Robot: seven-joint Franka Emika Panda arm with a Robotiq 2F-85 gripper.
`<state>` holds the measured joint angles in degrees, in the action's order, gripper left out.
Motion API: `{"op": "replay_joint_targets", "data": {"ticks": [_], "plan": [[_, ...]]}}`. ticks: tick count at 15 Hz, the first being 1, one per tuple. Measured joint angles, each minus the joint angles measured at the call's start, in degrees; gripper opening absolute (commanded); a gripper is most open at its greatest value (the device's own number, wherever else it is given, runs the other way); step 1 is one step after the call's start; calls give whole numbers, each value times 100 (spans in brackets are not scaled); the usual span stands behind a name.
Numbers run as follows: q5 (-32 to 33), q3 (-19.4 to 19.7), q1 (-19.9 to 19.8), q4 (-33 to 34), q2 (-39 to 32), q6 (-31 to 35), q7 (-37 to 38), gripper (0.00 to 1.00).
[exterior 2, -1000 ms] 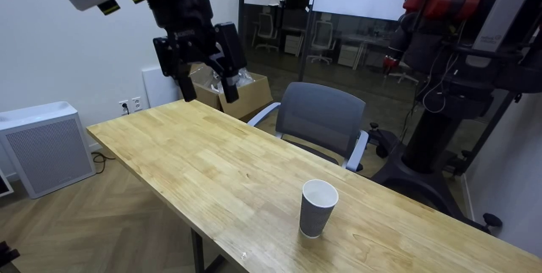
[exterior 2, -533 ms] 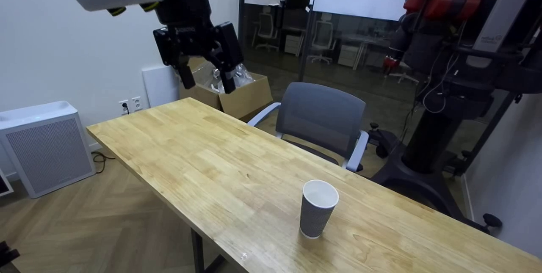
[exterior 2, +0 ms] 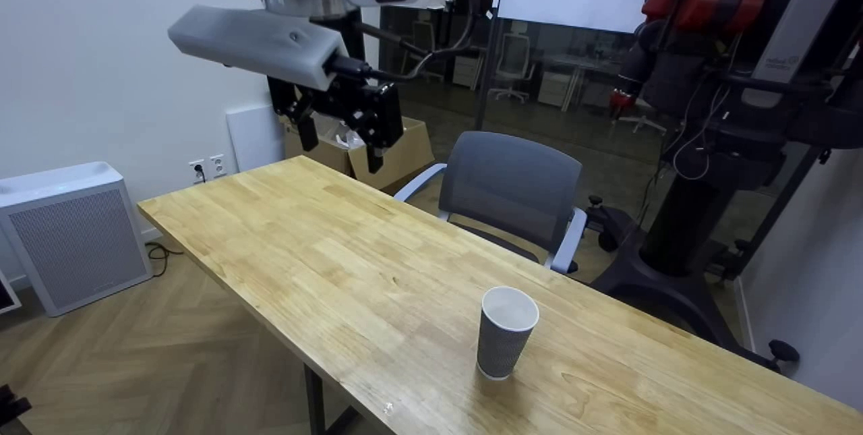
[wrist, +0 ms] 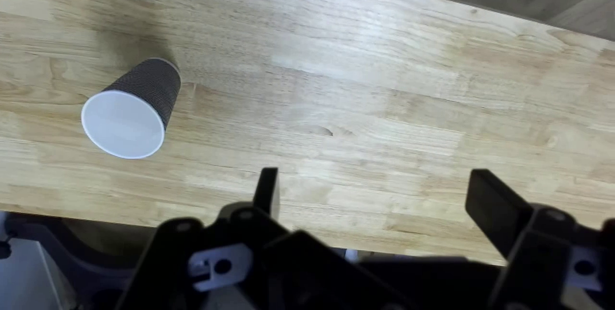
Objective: Pick up the cup and move it to the center of the table
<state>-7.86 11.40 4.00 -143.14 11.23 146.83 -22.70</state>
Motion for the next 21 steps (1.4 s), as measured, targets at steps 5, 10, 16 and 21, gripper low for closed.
{"op": "replay_joint_targets", "data": {"ticks": [5, 10, 16, 21], "plan": [[-3, 3, 14, 14, 0, 0, 0, 100], [-1, -46, -221, 64, -158, 288, 1, 100], [-24, 269, -958, 865, -1178, -46, -392, 100], [-1, 192, -1087, 1070, -1475, -59, -375, 100]]}}
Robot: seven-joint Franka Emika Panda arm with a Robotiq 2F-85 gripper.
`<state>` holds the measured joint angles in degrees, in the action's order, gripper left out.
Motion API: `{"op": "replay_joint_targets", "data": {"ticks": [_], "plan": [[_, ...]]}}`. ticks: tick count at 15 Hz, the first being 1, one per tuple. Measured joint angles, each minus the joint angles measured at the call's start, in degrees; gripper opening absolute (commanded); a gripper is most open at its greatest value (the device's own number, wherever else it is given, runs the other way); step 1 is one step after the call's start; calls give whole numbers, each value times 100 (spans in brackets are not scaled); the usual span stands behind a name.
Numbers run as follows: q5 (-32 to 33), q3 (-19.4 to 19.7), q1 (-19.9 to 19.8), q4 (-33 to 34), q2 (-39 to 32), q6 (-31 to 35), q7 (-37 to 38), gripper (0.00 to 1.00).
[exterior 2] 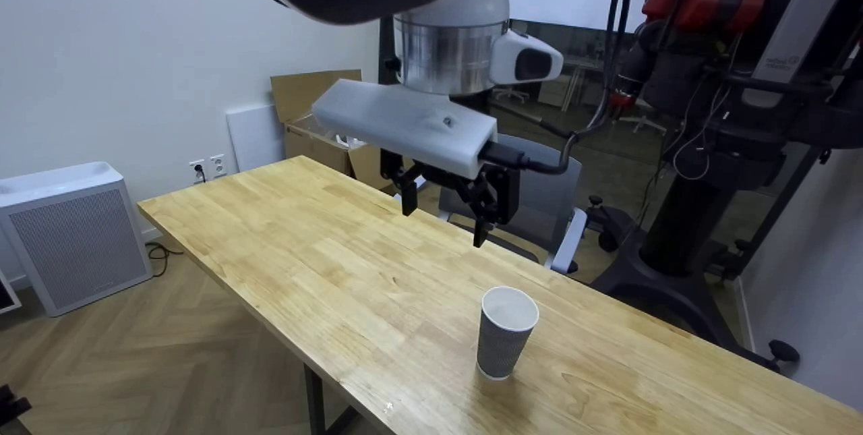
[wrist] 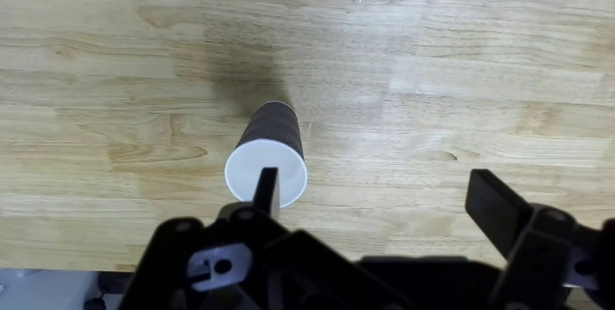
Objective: Pick up the cup and move it to the center of the table
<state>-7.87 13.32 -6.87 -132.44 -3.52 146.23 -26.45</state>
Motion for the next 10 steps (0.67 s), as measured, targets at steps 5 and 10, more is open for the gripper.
{"op": "replay_joint_targets", "data": {"ticks": [5, 10], "plan": [[-1, -43, -355, 843, -719, -551, -39, 100], [86, -245, -601, 1844, -1714, -931, -52, 100]]}}
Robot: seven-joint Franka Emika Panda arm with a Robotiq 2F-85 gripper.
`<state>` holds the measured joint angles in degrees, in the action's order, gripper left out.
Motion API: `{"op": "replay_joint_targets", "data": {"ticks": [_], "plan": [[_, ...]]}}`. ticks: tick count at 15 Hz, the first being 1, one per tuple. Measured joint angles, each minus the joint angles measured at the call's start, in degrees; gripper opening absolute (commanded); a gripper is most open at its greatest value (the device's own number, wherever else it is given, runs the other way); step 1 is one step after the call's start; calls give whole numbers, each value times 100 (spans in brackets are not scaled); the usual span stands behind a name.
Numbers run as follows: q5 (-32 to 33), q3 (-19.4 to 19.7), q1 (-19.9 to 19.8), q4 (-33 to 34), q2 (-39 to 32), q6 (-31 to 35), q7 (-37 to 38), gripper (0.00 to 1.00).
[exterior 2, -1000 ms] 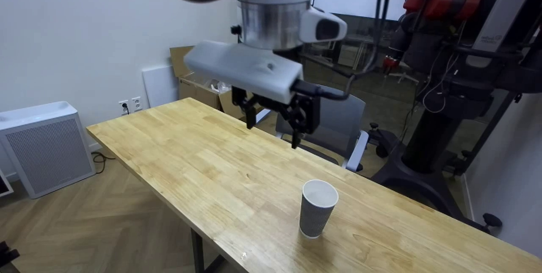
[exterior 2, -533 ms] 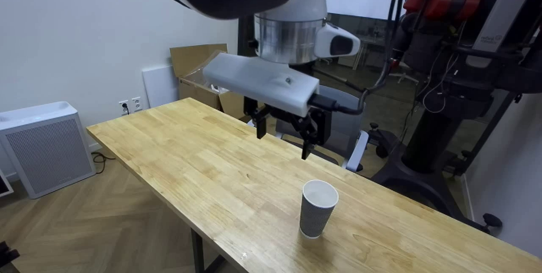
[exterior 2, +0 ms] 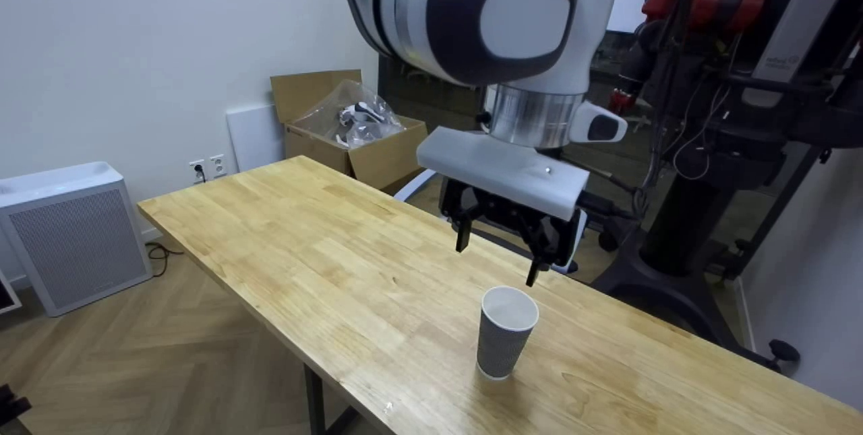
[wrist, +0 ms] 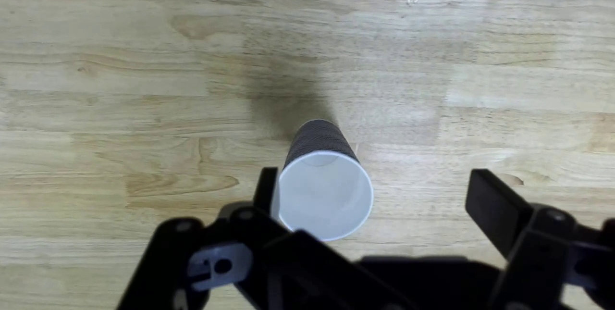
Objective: Pick up the cup and move it to the center of the table
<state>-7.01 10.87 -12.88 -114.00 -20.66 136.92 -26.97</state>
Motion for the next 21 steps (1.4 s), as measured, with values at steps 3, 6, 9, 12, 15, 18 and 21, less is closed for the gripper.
{"op": "replay_joint_targets", "data": {"ticks": [3, 6, 9, 12, 15, 18, 21], "plan": [[1, -16, -35, -34, 65, 3, -2, 100], [258, -77, -38, -12, -16, 61, 35, 100], [485, -198, -37, 237, -435, 67, 55, 100], [661, -308, -41, 719, -1088, 52, 52, 100], [788, -420, -68, 1295, -1766, 29, 19, 100], [925, -541, -107, 1928, -2370, -124, -19, 100], [1078, -616, -108, 2496, -2799, -318, -41, 100]]}}
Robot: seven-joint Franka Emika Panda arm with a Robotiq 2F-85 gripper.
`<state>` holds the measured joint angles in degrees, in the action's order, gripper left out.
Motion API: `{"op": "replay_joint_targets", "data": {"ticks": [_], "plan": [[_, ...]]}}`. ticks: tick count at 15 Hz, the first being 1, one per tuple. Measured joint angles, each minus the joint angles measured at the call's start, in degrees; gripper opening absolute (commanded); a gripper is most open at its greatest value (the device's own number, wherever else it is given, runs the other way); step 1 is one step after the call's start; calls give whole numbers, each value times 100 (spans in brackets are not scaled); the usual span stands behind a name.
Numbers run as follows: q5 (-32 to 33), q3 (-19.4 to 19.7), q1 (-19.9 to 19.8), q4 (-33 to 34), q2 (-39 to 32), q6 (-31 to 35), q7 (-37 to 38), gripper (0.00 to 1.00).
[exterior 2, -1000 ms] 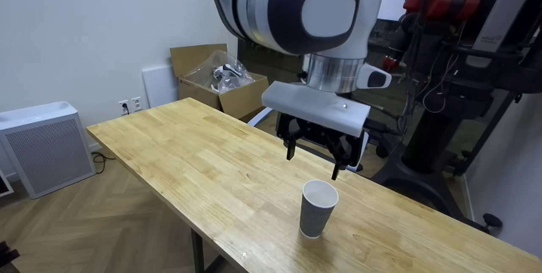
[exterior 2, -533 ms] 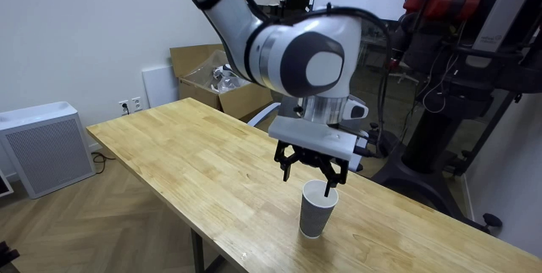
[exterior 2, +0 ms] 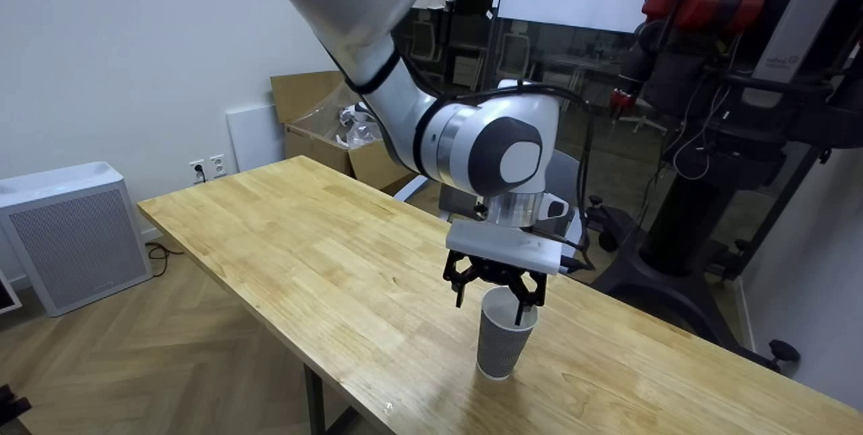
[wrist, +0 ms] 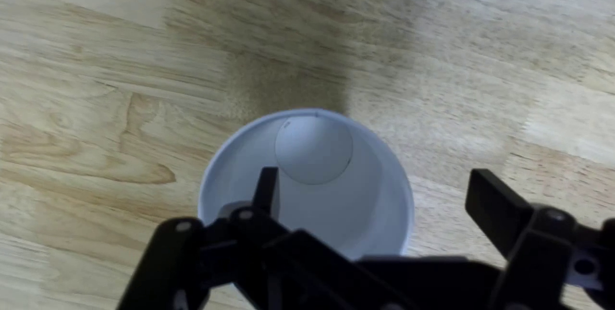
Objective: Pick up the cup and move it to the center of the table
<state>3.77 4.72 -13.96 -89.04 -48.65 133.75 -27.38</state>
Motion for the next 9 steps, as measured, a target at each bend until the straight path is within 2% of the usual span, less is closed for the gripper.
{"op": "replay_joint_targets", "data": {"ticks": [9], "plan": [[47, -13, -2, 236, -126, -91, -19, 100]]}}
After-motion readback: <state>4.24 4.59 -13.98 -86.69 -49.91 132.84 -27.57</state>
